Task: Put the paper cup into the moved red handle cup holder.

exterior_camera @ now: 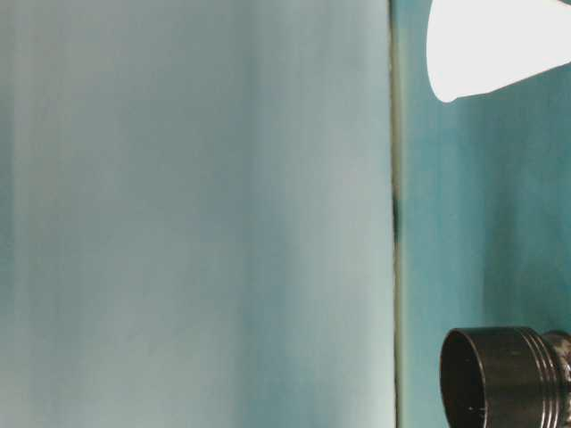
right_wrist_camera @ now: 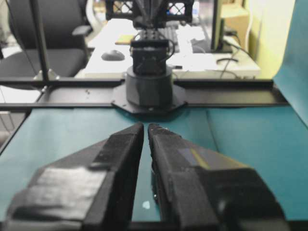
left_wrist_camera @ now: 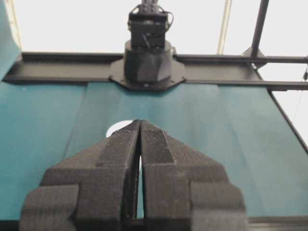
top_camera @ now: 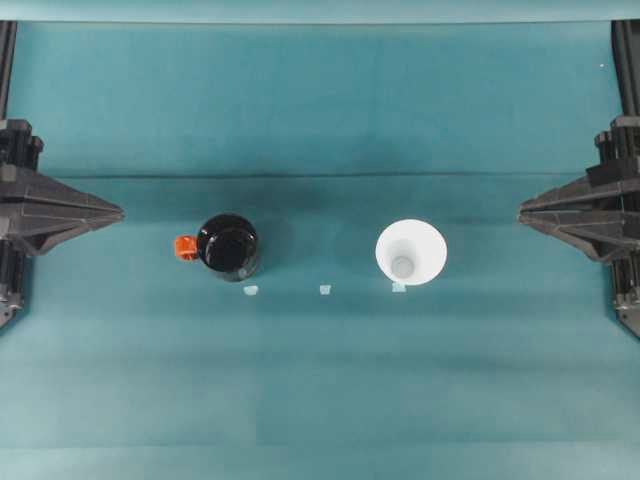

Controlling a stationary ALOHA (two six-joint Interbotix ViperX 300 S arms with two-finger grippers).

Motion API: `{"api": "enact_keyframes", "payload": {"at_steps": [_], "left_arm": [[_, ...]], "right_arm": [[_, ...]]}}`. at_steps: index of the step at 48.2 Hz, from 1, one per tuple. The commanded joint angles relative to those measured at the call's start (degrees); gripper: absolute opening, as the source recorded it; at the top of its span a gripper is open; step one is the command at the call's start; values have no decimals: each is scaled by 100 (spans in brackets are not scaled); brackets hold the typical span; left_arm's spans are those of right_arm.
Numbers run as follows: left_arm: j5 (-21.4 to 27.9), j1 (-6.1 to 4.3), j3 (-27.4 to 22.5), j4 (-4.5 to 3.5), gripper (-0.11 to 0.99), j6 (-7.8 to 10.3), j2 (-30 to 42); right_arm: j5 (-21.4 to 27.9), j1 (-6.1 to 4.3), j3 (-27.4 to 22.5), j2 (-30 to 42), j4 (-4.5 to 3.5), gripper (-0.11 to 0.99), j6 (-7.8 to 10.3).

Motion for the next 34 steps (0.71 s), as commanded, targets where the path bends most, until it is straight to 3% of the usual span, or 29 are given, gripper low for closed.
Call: {"api": "enact_keyframes", "payload": {"at_steps": [1,6,12,23,34], "left_arm": [[290,-35,-220,44,3,-114,158],[773,-35,-396,44,3,-141,255],[1178,-35,-510,44,3,-141,264],[1802,-35,-527,44,3,-149,439],[2646,-9,-606,62,3,-97,721]], "right_arm": [[-9,44,-9,26,26,0,44],[246,44,-9,-70,193,-7,149],[624,44,-26,-246,193,-10,290],[1301,26,-44,-466,193,-10,316],[1644,9,-44,-431,193,-10,325]]}}
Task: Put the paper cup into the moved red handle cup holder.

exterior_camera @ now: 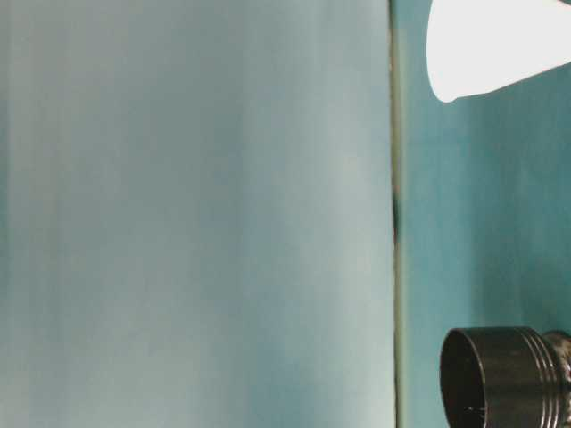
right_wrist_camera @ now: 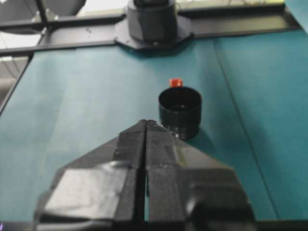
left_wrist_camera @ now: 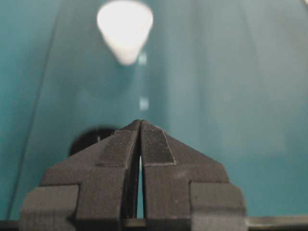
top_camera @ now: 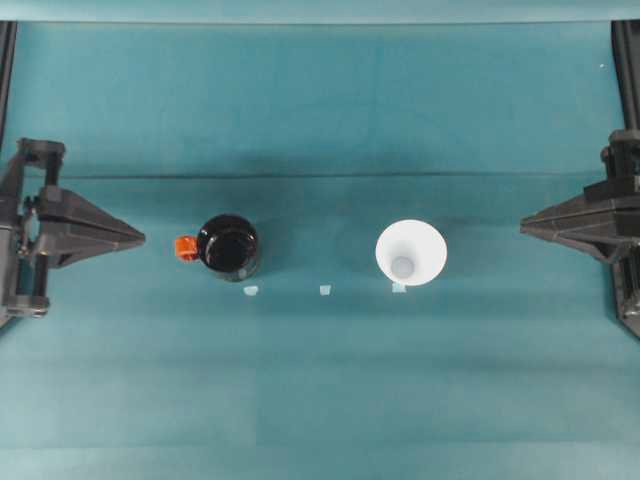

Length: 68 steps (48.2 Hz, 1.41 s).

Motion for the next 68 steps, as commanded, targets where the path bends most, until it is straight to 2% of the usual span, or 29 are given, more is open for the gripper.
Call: {"api": "enact_keyframes", "payload": {"at_steps": [1,7,19,36,51,61,68], "left_arm": [[272,26,-149,18,3,-9,114],[606,123,-176,18,3,-62,246],[721,334,-316,18,3,-53,501],[923,343,-325,18,3,-70,923],[993,563,-360,26,3,-123,1380],[1037,563,-360,35,3,-132,1670],[1072,563,-378,35,3,-202,1740]], "right_arm": [[79,-18,-79,35,18,-10,44],[185,-44,-79,35,18,-10,44],[281,-62,-79,35,26,-10,114],[360,-70,-79,35,18,-10,123],[360,-88,-79,35,18,-10,123],[396,-88,-79,35,26,-10,123],[457,-88,-79,35,18,-10,123]]}}
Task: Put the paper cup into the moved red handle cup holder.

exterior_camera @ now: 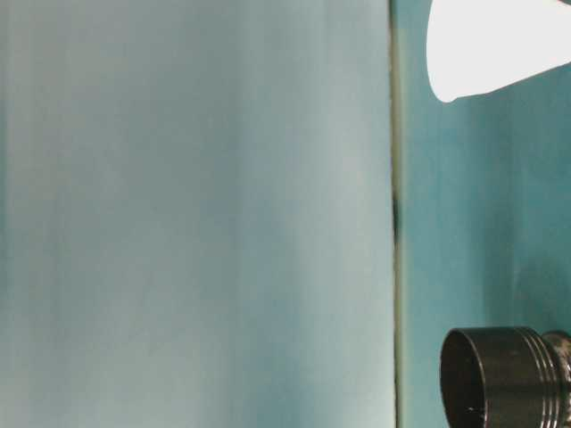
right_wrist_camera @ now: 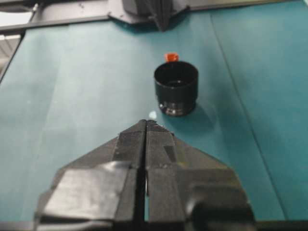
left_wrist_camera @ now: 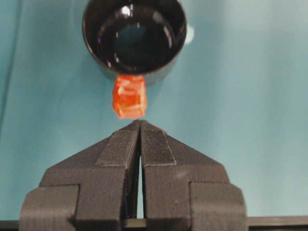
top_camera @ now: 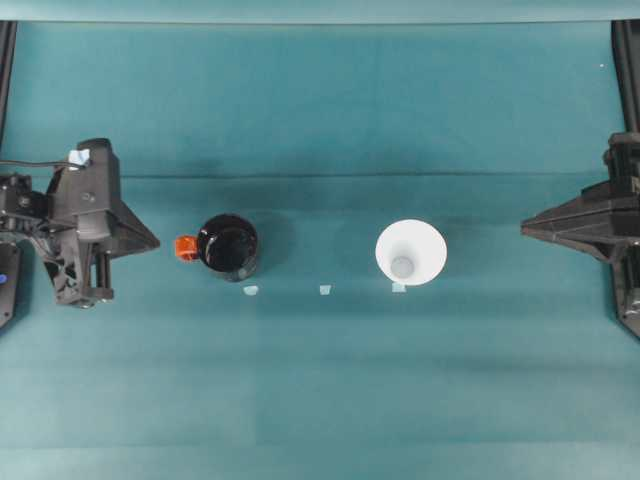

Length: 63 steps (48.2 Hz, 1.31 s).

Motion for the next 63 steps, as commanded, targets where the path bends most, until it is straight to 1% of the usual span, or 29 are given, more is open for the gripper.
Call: {"api": "enact_keyframes", "payload": {"at_steps": [1,5,8,9,11,14,16,17,24,26,27,28,29,30,31,35,37,38,39,46,53,57,60,63], "left_arm": [[-9,18,-123,9,3,-62,9],[0,18,-123,18,3,-149,18],[9,26,-114,9,3,-237,18],[18,18,-114,9,4,-264,18],[35,26,-105,18,10,-316,26],[53,26,-88,9,24,-387,35],[70,26,-97,18,36,-431,70],[97,35,-105,9,42,-439,97],[149,26,-123,18,85,-352,255],[123,26,-114,18,93,-325,290],[97,26,-114,18,94,-308,316],[88,35,-114,9,94,-290,334],[79,26,-114,18,93,-264,360],[44,26,-123,9,92,-237,404],[35,35,-123,18,92,-220,422],[-44,53,-132,18,96,-185,536],[-62,79,-158,18,97,-176,606],[-62,97,-167,18,97,-176,642],[-70,105,-185,9,97,-167,668],[-211,167,-281,18,97,-149,958],[-325,202,-369,18,97,-132,1266],[-360,202,-404,35,97,-132,1433],[-431,211,-431,44,97,-97,1564],[-501,220,-448,35,97,-9,1652]], "right_arm": [[9,-18,-70,44,18,-10,35],[9,-18,-70,35,18,-10,35],[9,-18,-70,35,18,-10,35],[9,-18,-70,35,18,-10,35],[9,-18,-70,44,18,-10,35],[18,-18,-70,35,26,-10,35],[9,-18,-70,44,18,-10,35],[9,-18,-62,44,18,-10,35],[9,-18,-70,35,26,-10,35],[9,-18,-70,35,18,-10,35],[9,-18,-70,35,26,-10,35],[9,-18,-62,35,18,-10,35],[9,-18,-62,35,18,-10,35],[9,-18,-62,35,26,-10,35],[9,-18,-62,35,18,-10,35],[9,-18,-62,35,18,-10,35],[9,-18,-70,35,26,-10,35],[9,-18,-62,35,18,-10,35],[9,-18,-62,35,18,-10,35],[9,-18,-62,35,18,-10,35],[9,-18,-44,35,26,-10,35],[9,-18,-44,26,18,-10,35],[9,-18,-44,26,26,-10,35],[9,-18,-35,35,18,-10,35]]}}
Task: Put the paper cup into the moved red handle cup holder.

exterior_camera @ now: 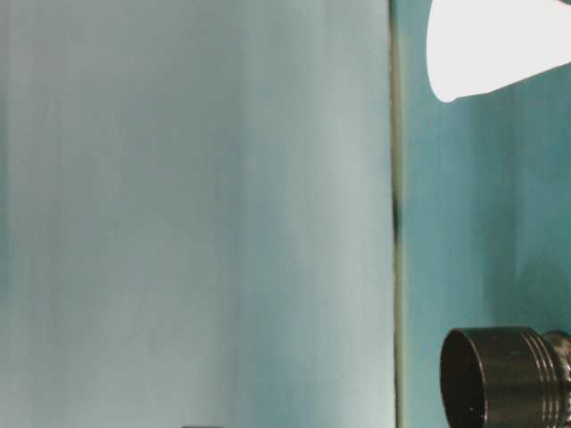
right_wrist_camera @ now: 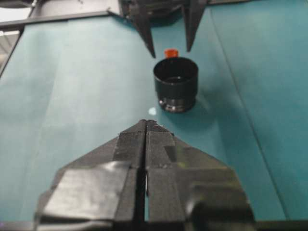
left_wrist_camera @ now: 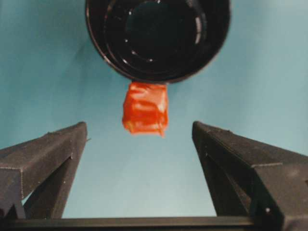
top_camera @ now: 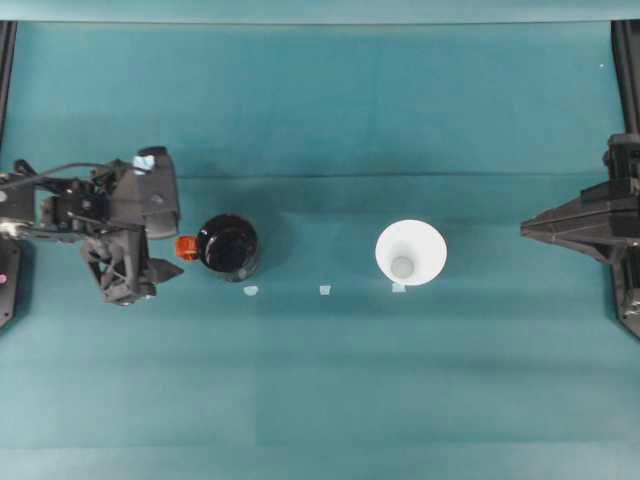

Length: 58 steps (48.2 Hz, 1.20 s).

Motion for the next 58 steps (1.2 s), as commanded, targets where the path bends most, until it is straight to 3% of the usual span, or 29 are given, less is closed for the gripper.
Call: {"api": "enact_keyframes", "payload": {"at_steps": [1,14,58], "left_arm": [[-132,26,-123,18,97,88,114],[-141,149,-308,18,97,396,369],[-18,149,-272,18,97,396,413]], "right_arm": [[-18,-18,-44,26,9,-10,35],[-26,-18,-44,26,9,-10,35],[-18,-18,-26,18,9,-10,35]]}}
